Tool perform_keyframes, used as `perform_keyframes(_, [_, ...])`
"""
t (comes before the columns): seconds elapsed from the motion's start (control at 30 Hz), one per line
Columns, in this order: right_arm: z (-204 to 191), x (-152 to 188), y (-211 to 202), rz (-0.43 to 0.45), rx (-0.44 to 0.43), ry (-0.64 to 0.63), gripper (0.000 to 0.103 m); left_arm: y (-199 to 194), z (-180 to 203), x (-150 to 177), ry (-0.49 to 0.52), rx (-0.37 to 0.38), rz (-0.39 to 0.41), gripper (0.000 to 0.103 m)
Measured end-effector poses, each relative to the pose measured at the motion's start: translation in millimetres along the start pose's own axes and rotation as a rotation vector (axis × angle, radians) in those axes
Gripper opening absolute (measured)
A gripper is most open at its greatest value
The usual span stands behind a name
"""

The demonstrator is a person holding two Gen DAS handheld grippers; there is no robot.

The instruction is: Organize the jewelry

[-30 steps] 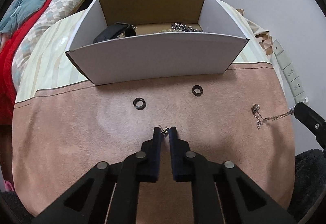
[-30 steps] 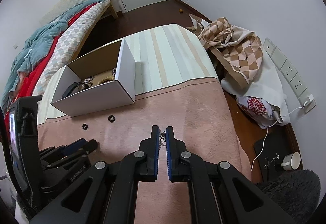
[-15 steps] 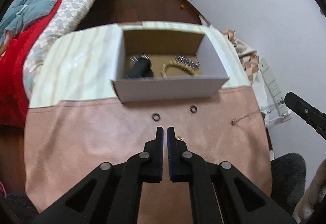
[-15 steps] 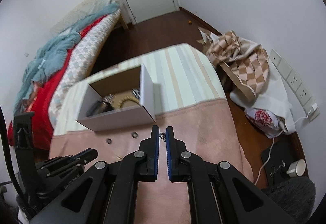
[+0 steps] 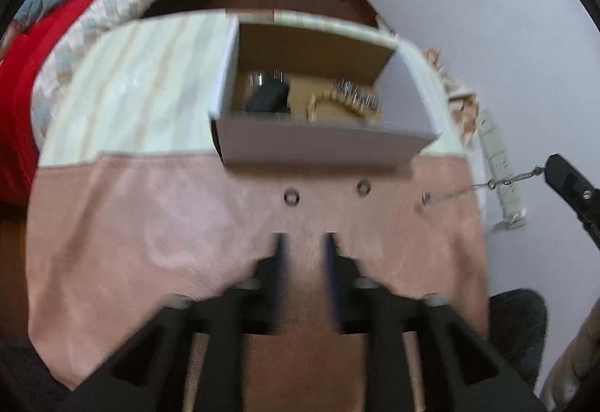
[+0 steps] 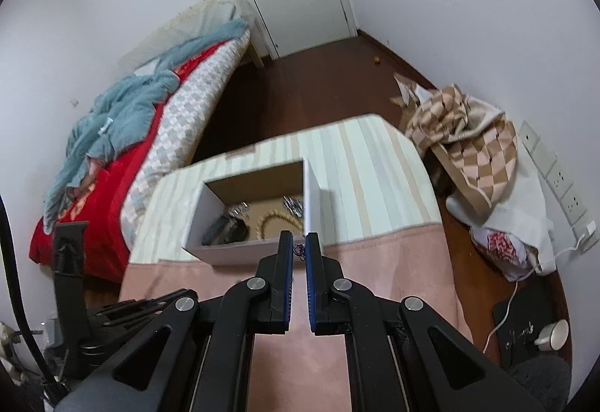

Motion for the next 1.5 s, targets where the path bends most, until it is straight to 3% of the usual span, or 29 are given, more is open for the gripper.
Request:
perform_keyframes(0.03, [4.8, 8.0, 4.9, -0.018, 0.009, 0.009, 0.006, 8.7, 3.3, 6.9, 0.009, 0.002, -0.007, 0.061])
perform_keyframes(0.4, [52.6, 69.6, 33.9, -0.132, 0.089, 0.073, 0.006, 45.9, 40.3, 26.3, 0.159, -0.086, 0.009, 0.06])
perform_keyframes(0.43, [55.8, 71.6, 35.2, -0.136, 0.093, 0.077, 0.006, 46.0, 42.6, 26.6, 0.169, -0.093, 0.02, 0.055])
perform_keyframes(0.5, [58.9, 72.2, 36.9, -0.14, 0.098, 0.08, 0.006, 45.4, 46.0, 26.5, 0.198, -0.11, 0.039, 0.03])
perform_keyframes(0.53, [60.0, 71.7, 36.9, -0.139, 0.1, 0.08, 0.006, 44.7, 48.2, 27.1, 0.212, -0.108, 0.045, 0.01])
perform_keyframes(0.73, [60.7, 63.1, 36.5, -0.122, 0.098, 0.077, 0.006, 43.0, 43.5, 24.8, 0.201, -0.086, 0.043, 0.009])
perform_keyframes(1.07, [24.9, 16.2, 4.2, -0.05, -0.001, 0.056, 0.006, -15.5, 26.6, -10.9, 0.121, -0.005, 0.091, 0.009])
perform_keyframes(1.3, [-11.1, -38.5, -22.7, 0.021, -0.086, 0.006, 0.006, -64.0, 16.7, -59.6, 0.093, 0.023, 0.164, 0.009])
perform_keyframes(1.5, [-46.6, -84.4, -27.5, 0.055, -0.144, -0.052, 0.006, -71.7, 8.7, -104.6, 0.095, 0.036, 0.2, 0.009])
Point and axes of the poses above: each gripper's, at about its wrist camera, not at the fingertips, and y roughly the way its jaws point, z to its right, x to its underside, the point moved 4 cm from there along y, roughly the way its jaws point, and after that the axes turned 10 degrees about z, right-handed, at the moved point
